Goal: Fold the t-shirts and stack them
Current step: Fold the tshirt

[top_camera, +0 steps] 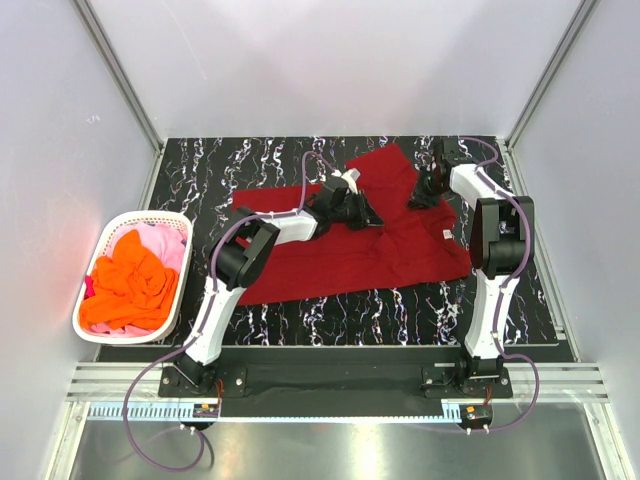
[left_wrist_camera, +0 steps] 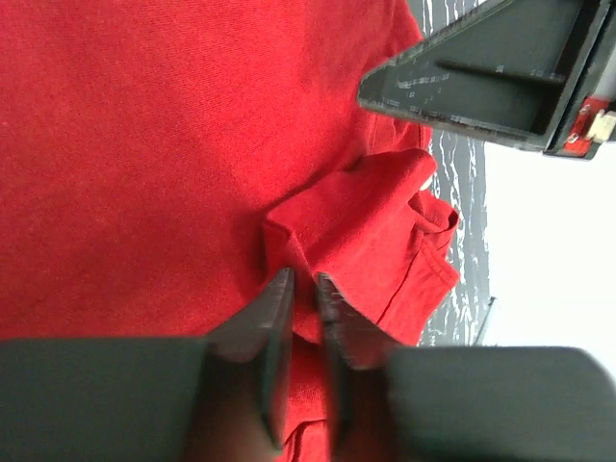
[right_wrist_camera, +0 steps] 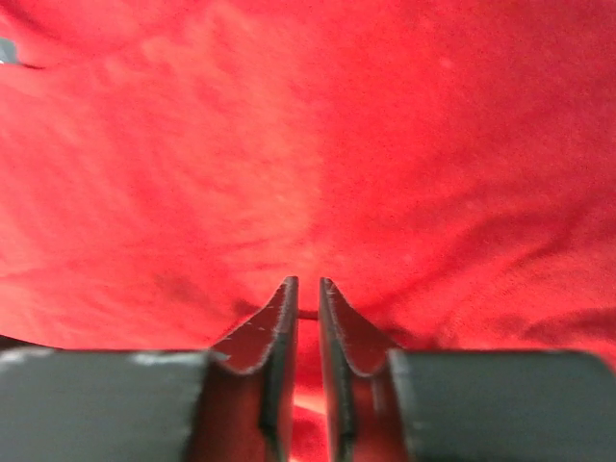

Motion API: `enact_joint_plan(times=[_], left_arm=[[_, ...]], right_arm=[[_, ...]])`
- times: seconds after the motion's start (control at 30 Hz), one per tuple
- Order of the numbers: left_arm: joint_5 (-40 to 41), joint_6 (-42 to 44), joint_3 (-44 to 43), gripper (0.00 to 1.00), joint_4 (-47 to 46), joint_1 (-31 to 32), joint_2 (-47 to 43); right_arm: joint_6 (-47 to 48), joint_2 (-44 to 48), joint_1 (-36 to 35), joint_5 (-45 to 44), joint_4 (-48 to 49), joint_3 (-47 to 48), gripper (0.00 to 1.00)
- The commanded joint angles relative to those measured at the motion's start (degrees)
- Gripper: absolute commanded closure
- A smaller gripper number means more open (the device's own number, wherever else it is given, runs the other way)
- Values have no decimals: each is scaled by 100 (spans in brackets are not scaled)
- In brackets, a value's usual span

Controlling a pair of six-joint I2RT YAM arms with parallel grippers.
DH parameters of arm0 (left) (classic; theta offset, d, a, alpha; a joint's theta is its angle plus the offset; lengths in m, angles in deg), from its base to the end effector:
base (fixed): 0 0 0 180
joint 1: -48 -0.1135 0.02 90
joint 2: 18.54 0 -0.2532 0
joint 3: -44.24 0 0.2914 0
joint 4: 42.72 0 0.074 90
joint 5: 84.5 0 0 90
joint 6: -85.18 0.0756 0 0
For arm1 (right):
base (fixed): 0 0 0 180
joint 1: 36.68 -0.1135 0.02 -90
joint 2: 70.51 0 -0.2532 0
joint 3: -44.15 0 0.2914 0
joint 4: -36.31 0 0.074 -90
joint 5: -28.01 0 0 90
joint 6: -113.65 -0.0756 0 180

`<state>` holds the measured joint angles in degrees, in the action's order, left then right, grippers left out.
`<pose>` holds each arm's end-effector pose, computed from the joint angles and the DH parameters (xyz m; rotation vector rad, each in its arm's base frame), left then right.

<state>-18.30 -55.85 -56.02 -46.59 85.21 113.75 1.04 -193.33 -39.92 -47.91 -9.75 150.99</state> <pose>0.4304 -0.3652 0.0787 0.0115 2.3183 -1.3070 0.5046 0.0470 0.1159 0.3699 2.6576 0.4722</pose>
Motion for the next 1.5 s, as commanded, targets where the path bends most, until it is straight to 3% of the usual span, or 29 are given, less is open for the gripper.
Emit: enact_joint_plan(times=[0.0,0.03,0.1,0.23,0.3,0.33,0.43,0.53,1.03,1.47], left_arm=[[-90,215,-311,90,-122,-3,-19],[-91,268,-346,94,-52,-12,-19],[-82,417,-443,100,150,-12,-54],[15,541,-391,100,309,-12,-159],[120,550,-347,100,440,-12,-230],[155,576,-329,100,493,-12,-247],[278,725,-198,100,529,-12,-352],[340,953,-180,100,538,-3,-397],[50,998,-382,100,133,-56,-318],[41,1156,-496,100,-7,-47,-406]], right_arm=[[-15,197,34,401,498,85,85],[-7,215,43,454,586,6,94],[55,268,35,507,728,-39,99],[161,320,43,402,754,-126,100],[187,443,61,95,685,-258,94],[196,487,70,-10,606,-285,79],[301,514,175,-213,166,-197,64],[468,409,219,-266,-115,-30,60],[231,-48,228,648,-204,154,57],[81,-40,228,489,-213,5,58]])
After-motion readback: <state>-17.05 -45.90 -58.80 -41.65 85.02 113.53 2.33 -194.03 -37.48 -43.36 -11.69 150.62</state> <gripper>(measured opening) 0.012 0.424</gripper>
